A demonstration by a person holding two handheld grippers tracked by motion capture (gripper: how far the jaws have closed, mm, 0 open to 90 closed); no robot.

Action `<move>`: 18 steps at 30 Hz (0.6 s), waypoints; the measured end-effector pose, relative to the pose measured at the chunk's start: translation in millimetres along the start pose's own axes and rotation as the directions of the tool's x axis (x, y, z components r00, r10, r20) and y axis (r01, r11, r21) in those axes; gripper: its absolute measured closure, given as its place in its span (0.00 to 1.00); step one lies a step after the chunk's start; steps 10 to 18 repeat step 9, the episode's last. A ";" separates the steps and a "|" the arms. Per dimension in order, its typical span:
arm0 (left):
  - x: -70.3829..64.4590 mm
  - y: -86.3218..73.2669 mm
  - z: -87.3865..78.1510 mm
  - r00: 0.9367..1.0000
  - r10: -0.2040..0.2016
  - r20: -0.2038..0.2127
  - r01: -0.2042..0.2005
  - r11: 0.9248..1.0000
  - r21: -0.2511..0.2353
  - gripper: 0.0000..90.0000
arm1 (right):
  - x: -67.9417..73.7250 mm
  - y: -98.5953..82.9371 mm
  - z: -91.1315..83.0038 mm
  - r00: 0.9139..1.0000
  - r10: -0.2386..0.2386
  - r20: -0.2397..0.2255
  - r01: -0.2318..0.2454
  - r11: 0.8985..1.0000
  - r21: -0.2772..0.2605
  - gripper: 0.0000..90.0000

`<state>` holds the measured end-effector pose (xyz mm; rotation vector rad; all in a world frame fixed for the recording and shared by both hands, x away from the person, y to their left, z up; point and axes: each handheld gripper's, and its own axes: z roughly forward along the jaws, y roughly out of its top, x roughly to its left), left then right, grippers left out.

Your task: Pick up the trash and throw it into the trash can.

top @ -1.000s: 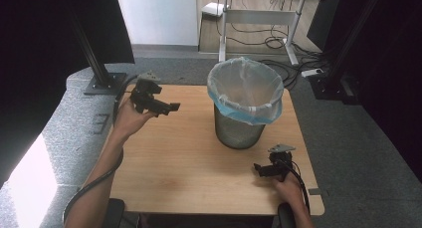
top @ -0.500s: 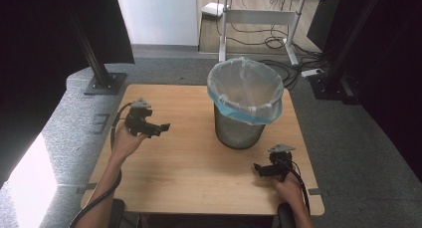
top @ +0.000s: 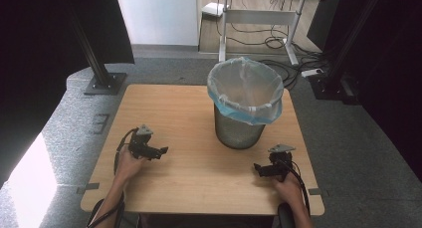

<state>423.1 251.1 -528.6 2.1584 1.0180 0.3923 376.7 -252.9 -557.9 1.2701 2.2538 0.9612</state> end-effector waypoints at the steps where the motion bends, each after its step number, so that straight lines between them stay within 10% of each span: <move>1: -0.7 -3.4 3.1 1.000 0.004 -0.002 -0.004 1.000 0.013 0.00 | 0.0 0.0 0.0 1.000 0.000 0.000 0.000 1.000 0.000 0.00; 18: -5.9 -14.1 14.0 0.999 0.038 -0.021 -0.036 0.997 0.061 0.00 | 0.3 -0.2 -0.1 1.000 0.002 0.002 -0.002 1.000 0.000 0.00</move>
